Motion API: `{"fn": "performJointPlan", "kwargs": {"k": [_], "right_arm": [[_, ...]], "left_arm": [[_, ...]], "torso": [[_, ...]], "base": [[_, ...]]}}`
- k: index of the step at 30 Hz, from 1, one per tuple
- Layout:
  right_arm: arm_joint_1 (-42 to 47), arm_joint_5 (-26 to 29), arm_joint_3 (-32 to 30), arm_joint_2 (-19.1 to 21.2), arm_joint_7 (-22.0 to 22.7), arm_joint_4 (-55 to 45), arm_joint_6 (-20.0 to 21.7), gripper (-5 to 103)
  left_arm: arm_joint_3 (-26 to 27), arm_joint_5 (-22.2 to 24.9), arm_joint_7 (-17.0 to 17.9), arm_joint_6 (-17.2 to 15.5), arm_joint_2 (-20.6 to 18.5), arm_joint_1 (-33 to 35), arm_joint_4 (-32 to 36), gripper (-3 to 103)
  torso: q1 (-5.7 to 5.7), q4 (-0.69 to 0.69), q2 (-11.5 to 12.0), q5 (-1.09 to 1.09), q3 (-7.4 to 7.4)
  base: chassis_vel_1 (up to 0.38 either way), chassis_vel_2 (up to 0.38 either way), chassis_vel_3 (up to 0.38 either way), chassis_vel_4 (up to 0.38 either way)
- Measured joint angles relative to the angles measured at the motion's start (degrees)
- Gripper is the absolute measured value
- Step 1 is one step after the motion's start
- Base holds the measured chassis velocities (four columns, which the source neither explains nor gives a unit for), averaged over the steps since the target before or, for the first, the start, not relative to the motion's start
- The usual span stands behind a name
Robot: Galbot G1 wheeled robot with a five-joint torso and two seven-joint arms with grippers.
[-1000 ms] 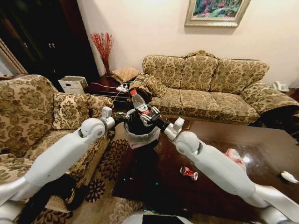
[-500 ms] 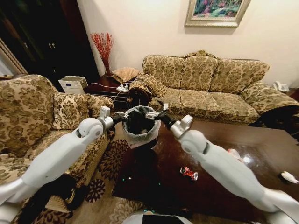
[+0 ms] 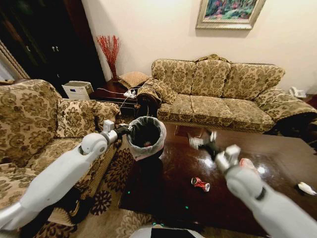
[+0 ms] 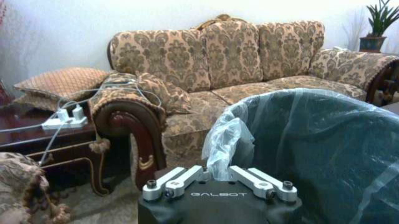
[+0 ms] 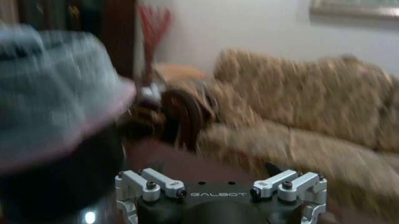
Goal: Move to the front of the table and place the trash on the table into the trash bin.
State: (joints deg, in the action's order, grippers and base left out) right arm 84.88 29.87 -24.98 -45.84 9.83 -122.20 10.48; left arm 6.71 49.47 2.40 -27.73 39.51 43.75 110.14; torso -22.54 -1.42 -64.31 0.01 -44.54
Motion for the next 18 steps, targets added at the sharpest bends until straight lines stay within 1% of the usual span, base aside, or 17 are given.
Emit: {"fn": "performJointPlan", "kwargs": {"k": [1, 2, 4, 5, 6, 8, 10, 11, 13, 15, 17, 18], "right_arm": [[2.99, -0.99, -1.40, -1.85, -0.88, 0.38, -0.57, 100], [7.12, -2.23, -2.96, -4.69, -2.00, 0.93, -1.48, 100], [8.02, -2.66, -3.26, -5.37, -2.16, 1.08, -1.85, 100], [11.26, -4.90, -3.91, -8.52, -2.68, 2.28, -3.90, 100], [11.26, -4.90, -3.91, -8.52, -2.68, 2.28, -3.90, 100], [13.07, -7.25, -3.98, -12.76, -2.82, 4.63, -6.30, 100], [12.78, -8.74, -3.88, -16.04, -2.85, 8.14, -7.68, 100], [12.78, -8.74, -3.88, -16.04, -2.85, 8.14, -7.68, 100], [11.23, -9.26, -3.87, -18.16, -3.27, 12.21, -8.20, 100], [10.45, -9.24, -3.83, -18.77, -3.34, 13.49, -8.22, 100], [7.83, -7.77, -3.32, -20.05, -3.33, 16.75, -8.03, 100], [7.83, -7.77, -3.32, -20.05, -3.33, 16.75, -8.03, 100]], "left_arm": [[0.13, -0.34, 0.02, 0.22, 0.26, 0.46, 0.25, 3], [0.37, -1.10, 0.06, 0.58, 0.67, 1.23, 0.61, 3], [0.44, -1.31, 0.08, 0.67, 0.80, 1.49, 0.74, 3], [0.64, -1.73, 0.17, 0.81, 1.22, 2.39, 1.36, 3], [0.64, -1.73, 0.17, 0.81, 1.22, 2.39, 1.36, 3], [0.72, -1.96, 0.18, 0.85, 1.31, 3.31, 2.21, 3], [0.73, -2.04, 0.18, 0.89, 1.15, 3.79, 2.89, 3], [0.73, -2.04, 0.18, 0.89, 1.15, 3.79, 2.89, 3], [0.75, -2.11, 0.20, 0.92, 0.91, 4.17, 3.44, 3], [0.76, -2.11, 0.21, 0.92, 0.86, 4.30, 3.61, 3], [0.84, -2.15, 0.21, 0.95, 0.70, 4.62, 4.04, 3], [0.84, -2.15, 0.21, 0.95, 0.70, 4.62, 4.04, 3]], "torso": [[0.00, 0.01, 0.00, 0.01, 0.00], [0.00, 0.02, 0.00, 0.01, 0.00], [0.00, 0.02, 0.00, 0.01, 0.00], [0.00, 0.01, 0.00, -0.02, 0.00], [0.00, 0.01, 0.00, -0.02, 0.00], [0.01, 0.00, -0.01, -0.01, 0.00], [0.00, 0.00, 0.00, -0.01, 0.00], [0.00, 0.00, 0.00, -0.01, 0.00], [-0.01, -0.01, 0.00, -0.01, -0.01], [-0.01, 0.00, 0.00, -0.01, -0.01], [-0.02, -0.02, 0.01, -0.01, -0.01], [-0.02, -0.02, 0.01, -0.01, -0.01]], "base": [[0.000, 0.000, 0.000, 0.000], [0.000, 0.000, 0.000, 0.000], [0.000, 0.000, 0.000, 0.000], [0.000, 0.000, 0.000, 0.000], [0.000, 0.000, 0.000, 0.000], [0.000, 0.000, 0.000, 0.000], [0.000, 0.000, 0.000, 0.000], [0.000, 0.000, 0.000, 0.000], [0.000, 0.000, 0.000, 0.000], [0.000, 0.000, 0.000, 0.000], [0.000, 0.000, 0.000, 0.000], [0.000, 0.000, 0.000, 0.000]]}}
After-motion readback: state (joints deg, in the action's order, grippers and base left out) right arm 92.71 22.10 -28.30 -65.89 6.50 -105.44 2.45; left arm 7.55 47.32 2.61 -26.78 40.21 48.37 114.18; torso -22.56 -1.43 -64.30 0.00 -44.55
